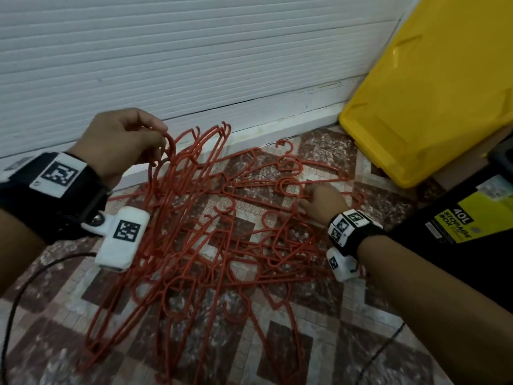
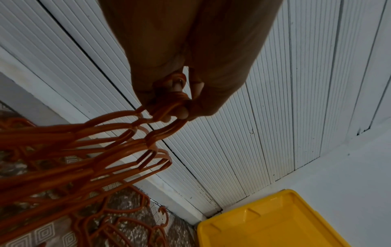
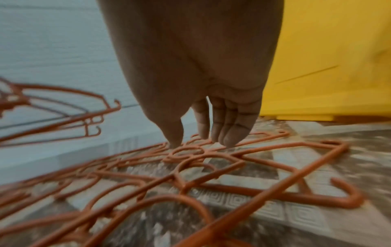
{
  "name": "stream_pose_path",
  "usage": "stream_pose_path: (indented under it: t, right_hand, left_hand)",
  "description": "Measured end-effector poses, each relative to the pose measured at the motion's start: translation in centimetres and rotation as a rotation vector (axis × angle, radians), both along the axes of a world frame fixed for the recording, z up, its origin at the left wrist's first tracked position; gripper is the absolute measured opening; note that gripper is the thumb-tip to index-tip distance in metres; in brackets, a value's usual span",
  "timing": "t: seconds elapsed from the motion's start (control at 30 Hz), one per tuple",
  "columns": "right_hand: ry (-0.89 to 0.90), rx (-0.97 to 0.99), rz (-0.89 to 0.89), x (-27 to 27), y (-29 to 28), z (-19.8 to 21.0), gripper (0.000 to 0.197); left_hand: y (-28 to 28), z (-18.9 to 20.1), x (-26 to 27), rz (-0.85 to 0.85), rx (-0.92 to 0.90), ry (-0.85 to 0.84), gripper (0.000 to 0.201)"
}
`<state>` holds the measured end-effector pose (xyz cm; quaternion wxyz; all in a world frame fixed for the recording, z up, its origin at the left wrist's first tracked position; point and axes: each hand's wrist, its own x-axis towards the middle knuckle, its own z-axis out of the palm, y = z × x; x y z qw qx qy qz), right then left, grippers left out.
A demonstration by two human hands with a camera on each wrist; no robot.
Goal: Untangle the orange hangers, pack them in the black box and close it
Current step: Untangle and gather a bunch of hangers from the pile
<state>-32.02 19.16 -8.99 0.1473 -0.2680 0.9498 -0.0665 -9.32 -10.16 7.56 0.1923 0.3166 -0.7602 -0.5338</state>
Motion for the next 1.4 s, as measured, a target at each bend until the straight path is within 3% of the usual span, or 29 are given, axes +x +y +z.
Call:
stream_pose_path:
  t: [0.1,0.17,0.33,0.4,0.47,0.63,0.77,0.9,1.1,1.23,1.4]
  right_hand:
    - [-0.058,0.089,-0.02,0.9,-2.6,-1.9,0.071]
    - [-0.11,0.122,-0.047,1.7,-3.5,-2.7,0.078]
    - [0.005,0.105,-0.033,0.7,-3.1,-0.8,0.03]
    - [0.081,0.009,-0.065,0.0,-1.8,1.1,0.023]
    - [0.124,-0.139,-0.099,-0.7,-0.3,3.4,0.026]
    - [0.136,-0.452,-0.255,-0.7,2.9,8.6,0.053]
    - [0.065,-0.595,-0.287,1.1,5.5,10.6,0.049]
    - [0.046,-0.53,-0.286,2.8,8.1,10.6,0.045]
    - [-0.041,-0.65,-0.553,3.5,11.3,10.1,0.035]
    - [0.023,-0.673,-0.469,4.5,10.9,11.5,0.035]
    - [-0.19,-0.71,-0.4,6.3,10.0,12.5,0.042]
  left_hand:
    - [0.2,0.1,0.0,0.007,0.029,0.009,0.018]
    - [0.4,0.3,0.0,-0.001,0.053,0.017,0.016]
    - [0.6,0.2,0.0,-0.022,0.079,0.019,0.013]
    - [0.6,0.0,0.0,-0.032,0.087,0.023,0.013]
    - [0.8,-0.1,-0.1,-0.039,0.094,0.03,0.013]
    - [1.7,-0.2,-1.1,-0.076,0.106,0.025,0.013]
    - [2.6,-0.1,-2.1,-0.081,0.115,0.043,0.015]
    - [3.0,-0.2,-3.1,-0.095,0.119,0.056,0.015]
    - [4.4,-0.5,-4.0,-0.119,0.239,0.073,0.016]
    - [5.7,0.1,-4.2,-0.154,0.393,0.125,0.014]
    - [5.9,0.3,-4.4,-0.171,0.43,0.133,0.021]
